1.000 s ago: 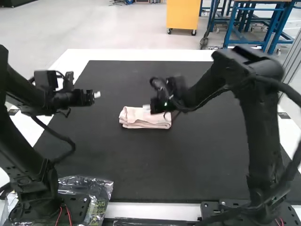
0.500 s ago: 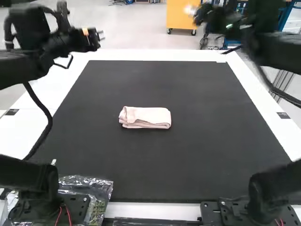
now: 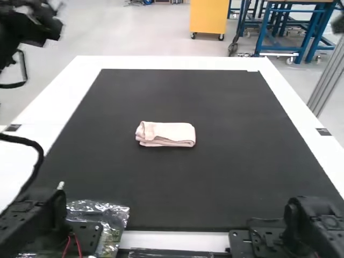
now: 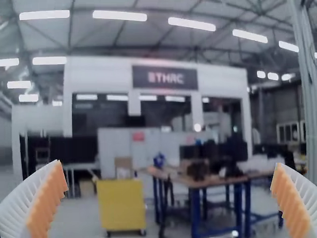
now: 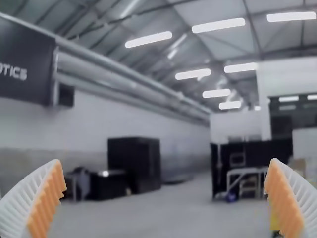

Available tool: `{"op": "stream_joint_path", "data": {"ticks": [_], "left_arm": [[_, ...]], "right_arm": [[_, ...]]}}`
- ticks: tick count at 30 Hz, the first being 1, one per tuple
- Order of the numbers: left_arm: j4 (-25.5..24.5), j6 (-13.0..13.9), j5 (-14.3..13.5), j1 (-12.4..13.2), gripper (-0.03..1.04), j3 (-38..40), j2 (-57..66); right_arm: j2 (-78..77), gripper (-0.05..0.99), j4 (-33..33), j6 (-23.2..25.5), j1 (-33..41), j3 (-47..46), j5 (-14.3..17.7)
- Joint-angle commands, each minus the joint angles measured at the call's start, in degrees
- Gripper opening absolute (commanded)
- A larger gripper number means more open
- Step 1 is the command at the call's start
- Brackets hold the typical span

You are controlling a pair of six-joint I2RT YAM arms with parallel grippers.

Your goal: Fold the towel.

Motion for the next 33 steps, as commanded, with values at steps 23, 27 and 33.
{"op": "stream_joint_path", "data": {"ticks": [23, 27, 33], "left_arm": [[3.7, 10.9, -9.2, 0.4, 0.97, -30.0, -21.4], [6.8, 15.0, -14.7, 0.4, 0.97, -37.8, -21.5], [0.5, 19.0, -16.4, 0.4, 0.97, -42.7, -21.5]], "right_arm": [[-11.4, 0.92, 25.1, -15.7, 2.1, -41.9, 22.1], [-11.4, 0.92, 28.7, -18.0, 1.9, -48.8, 22.9], [-11.5, 0.92, 9.1, -17.3, 1.5, -49.1, 23.3]]}}
